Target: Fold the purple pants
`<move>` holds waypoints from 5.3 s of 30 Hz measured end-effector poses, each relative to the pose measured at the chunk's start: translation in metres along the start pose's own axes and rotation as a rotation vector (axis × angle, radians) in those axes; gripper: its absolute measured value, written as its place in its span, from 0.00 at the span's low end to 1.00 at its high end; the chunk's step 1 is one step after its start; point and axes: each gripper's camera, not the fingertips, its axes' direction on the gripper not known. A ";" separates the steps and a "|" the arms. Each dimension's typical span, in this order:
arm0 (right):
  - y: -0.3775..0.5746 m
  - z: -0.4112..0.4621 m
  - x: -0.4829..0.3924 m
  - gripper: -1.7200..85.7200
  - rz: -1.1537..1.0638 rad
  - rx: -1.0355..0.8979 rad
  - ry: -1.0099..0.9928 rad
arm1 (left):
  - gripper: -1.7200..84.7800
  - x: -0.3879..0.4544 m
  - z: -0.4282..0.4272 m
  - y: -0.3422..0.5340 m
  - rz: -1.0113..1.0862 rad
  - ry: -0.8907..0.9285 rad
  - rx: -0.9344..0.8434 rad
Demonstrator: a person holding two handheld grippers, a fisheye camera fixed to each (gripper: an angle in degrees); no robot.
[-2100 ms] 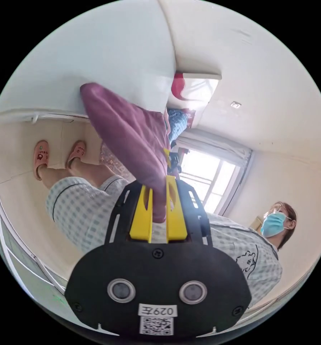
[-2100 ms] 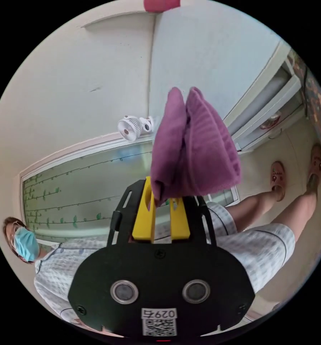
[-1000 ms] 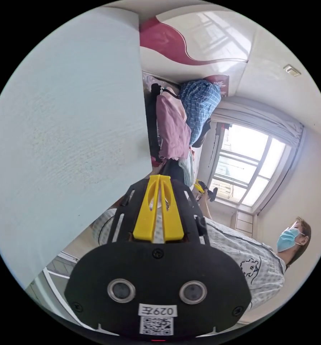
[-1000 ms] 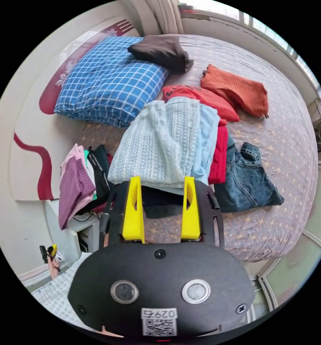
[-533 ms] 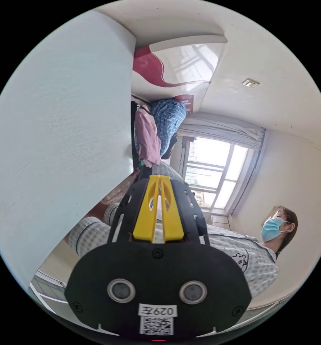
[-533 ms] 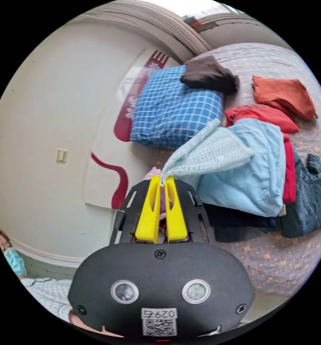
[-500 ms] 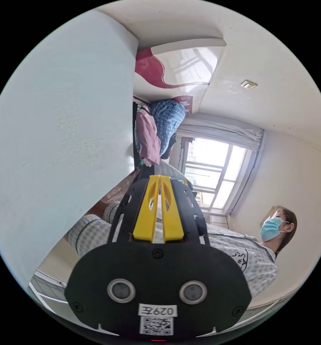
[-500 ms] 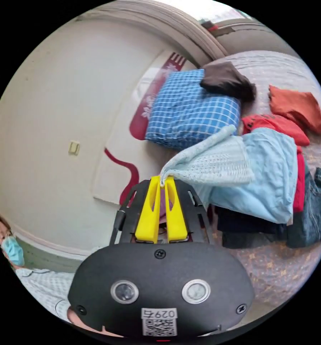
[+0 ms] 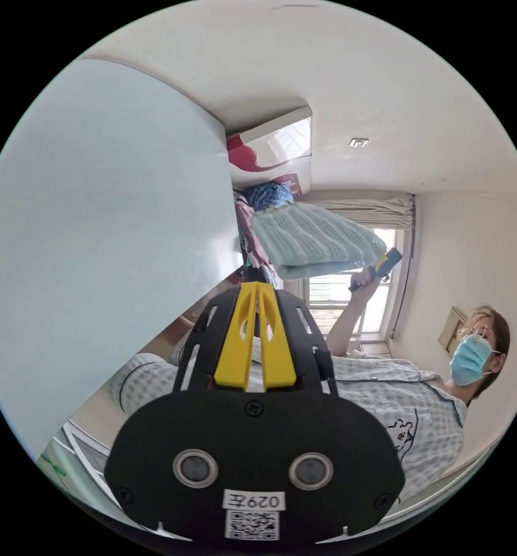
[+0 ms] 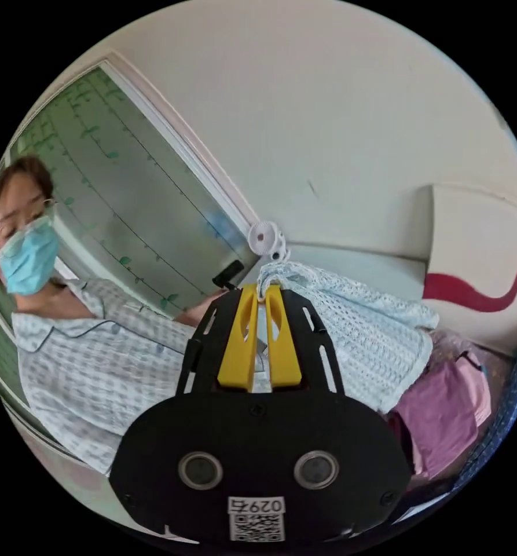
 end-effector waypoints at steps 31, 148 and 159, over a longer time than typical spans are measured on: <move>-0.009 0.811 0.162 0.02 0.412 -0.651 0.296 | 0.01 -0.034 0.070 -0.109 -0.122 -0.948 -0.511; 0.135 1.009 0.281 0.01 0.306 -0.672 0.561 | 0.01 0.028 0.138 -0.120 0.119 -1.402 -0.588; 0.108 1.023 0.282 0.01 0.233 -0.731 0.618 | 0.01 0.033 0.156 -0.125 0.168 -1.434 -0.637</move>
